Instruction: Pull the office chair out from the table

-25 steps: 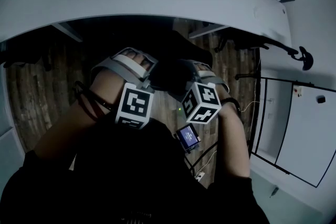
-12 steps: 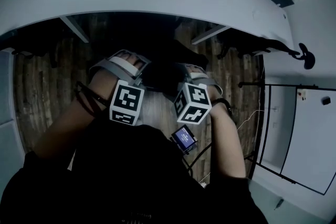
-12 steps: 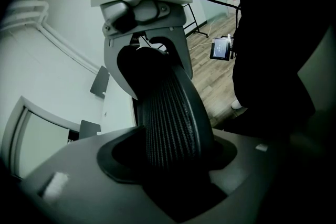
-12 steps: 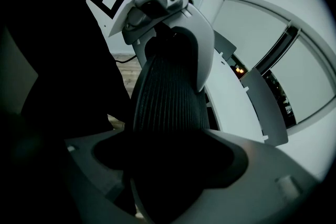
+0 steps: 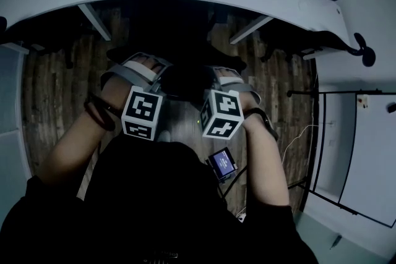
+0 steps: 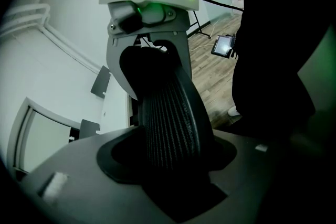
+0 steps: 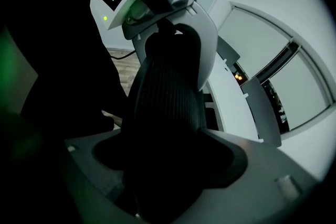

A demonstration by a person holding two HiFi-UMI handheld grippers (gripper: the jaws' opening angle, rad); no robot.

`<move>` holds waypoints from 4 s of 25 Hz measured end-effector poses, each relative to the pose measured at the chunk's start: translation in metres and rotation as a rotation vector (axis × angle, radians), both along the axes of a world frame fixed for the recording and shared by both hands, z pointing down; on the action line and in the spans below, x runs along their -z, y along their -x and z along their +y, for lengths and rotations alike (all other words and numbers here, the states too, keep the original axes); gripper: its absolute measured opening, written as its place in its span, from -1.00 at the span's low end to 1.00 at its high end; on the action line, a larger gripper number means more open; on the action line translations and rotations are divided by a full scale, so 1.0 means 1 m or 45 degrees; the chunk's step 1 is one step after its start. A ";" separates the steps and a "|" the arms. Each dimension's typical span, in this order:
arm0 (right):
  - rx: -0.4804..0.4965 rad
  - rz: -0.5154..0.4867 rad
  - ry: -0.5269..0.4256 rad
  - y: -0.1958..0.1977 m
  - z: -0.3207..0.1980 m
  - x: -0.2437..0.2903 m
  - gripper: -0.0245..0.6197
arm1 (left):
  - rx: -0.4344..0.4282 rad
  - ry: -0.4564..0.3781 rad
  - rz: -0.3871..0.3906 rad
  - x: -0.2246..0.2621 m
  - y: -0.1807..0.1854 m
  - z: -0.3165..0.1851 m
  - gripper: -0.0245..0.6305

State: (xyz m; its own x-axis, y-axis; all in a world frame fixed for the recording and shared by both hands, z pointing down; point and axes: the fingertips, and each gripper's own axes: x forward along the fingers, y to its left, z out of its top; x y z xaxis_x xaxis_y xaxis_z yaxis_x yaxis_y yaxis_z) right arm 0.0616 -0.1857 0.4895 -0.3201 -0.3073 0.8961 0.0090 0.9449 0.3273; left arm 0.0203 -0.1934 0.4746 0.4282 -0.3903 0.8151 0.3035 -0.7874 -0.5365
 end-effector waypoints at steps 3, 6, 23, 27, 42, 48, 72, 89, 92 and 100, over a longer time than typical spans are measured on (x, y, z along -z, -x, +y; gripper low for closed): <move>0.019 -0.012 -0.017 -0.002 0.026 0.002 0.23 | 0.015 -0.015 -0.001 0.000 -0.003 0.025 -0.05; 0.039 -0.014 -0.029 0.005 0.052 0.005 0.21 | 0.026 -0.023 0.008 -0.001 0.000 0.048 -0.05; -0.029 0.038 -0.036 0.040 0.121 -0.002 0.17 | -0.006 -0.008 0.036 -0.002 0.039 0.118 -0.05; -0.065 0.052 -0.029 0.044 0.131 -0.004 0.18 | -0.028 -0.030 0.038 -0.001 0.045 0.127 -0.06; -0.163 0.060 -0.034 0.085 0.195 -0.006 0.19 | -0.118 -0.063 0.062 -0.002 0.085 0.189 -0.08; -0.171 0.059 -0.027 0.080 0.237 -0.008 0.19 | -0.127 -0.074 0.069 -0.003 0.080 0.231 -0.09; 0.040 0.017 -0.068 0.002 0.441 -0.001 0.17 | 0.050 -0.133 0.094 0.005 0.002 0.438 -0.11; 0.044 0.038 -0.060 0.006 0.500 0.000 0.16 | 0.073 -0.155 0.168 0.013 0.006 0.497 -0.11; 0.029 0.034 -0.079 0.014 0.502 0.002 0.16 | 0.055 -0.151 0.154 0.012 0.014 0.498 -0.11; 0.005 0.039 -0.105 0.025 0.504 0.003 0.16 | 0.025 -0.159 0.137 0.012 0.026 0.500 -0.14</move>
State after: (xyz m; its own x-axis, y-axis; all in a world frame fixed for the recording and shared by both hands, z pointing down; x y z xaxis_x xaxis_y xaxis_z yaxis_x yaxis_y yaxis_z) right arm 0.0366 0.3185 0.4869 -0.2946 -0.3793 0.8771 0.0238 0.9147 0.4035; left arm -0.0061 0.3068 0.4630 0.5017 -0.4949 0.7095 0.2242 -0.7178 -0.6592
